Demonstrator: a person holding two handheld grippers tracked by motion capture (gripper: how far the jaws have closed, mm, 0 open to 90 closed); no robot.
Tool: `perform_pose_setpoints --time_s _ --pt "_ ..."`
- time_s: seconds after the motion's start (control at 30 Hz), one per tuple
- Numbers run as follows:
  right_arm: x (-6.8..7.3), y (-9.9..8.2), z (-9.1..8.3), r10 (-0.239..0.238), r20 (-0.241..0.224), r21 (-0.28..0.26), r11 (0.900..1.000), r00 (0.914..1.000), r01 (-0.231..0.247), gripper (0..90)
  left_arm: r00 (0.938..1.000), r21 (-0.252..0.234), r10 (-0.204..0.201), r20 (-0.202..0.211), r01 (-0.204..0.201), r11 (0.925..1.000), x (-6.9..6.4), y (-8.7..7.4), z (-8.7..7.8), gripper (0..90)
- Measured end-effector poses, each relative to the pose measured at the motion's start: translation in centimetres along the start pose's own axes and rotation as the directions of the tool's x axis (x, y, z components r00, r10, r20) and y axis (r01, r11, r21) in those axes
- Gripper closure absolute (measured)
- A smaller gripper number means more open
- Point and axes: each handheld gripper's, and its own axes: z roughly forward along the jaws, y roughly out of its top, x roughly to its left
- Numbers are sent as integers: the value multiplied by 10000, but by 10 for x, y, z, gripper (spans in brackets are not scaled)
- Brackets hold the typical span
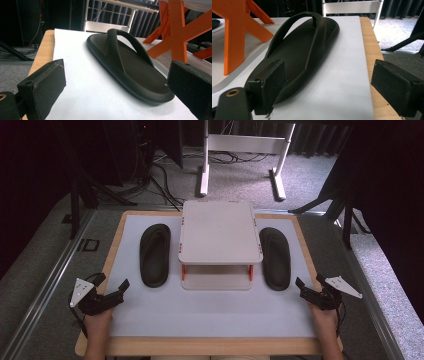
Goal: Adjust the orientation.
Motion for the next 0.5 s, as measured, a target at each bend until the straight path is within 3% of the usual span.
perform_pose_setpoints --time_s 0.33,0.5 --pt "0 0 0 -75 -42 27 10000 10000 75 121 9969 1001 -604 506 551 9934 1 6 6 21" --pt "1 0 1 -188 -3 92 9998 9998 188 121 9989 1697 -153 446 76 9855 -2 8 11 22"
